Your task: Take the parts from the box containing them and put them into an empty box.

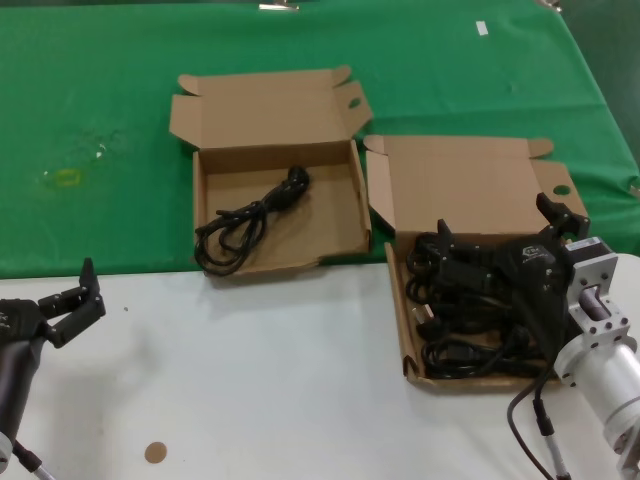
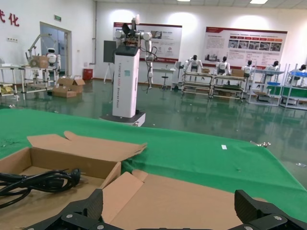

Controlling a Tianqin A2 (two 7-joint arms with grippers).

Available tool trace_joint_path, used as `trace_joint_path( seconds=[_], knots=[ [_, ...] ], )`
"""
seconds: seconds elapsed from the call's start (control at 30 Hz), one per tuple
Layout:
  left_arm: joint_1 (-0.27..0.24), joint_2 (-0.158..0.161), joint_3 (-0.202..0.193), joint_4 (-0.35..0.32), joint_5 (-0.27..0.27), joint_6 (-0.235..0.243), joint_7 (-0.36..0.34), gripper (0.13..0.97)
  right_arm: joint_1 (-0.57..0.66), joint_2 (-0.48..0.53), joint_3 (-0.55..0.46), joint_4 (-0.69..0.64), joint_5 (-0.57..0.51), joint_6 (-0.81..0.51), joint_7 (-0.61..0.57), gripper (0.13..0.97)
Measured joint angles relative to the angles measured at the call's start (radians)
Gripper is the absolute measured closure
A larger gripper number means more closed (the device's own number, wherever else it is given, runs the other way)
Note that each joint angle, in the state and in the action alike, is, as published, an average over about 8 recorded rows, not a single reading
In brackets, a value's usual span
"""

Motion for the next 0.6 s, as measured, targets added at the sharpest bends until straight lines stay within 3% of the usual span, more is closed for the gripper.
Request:
trace_joint_path(
  seconds=[0.6],
  knots=[
    [0.0,0.0,0.0,0.0,0.0,0.0,0.0,0.132,0.0,0.0,0.0,0.0,0.0,0.0,0.0,0.129]
  ],
)
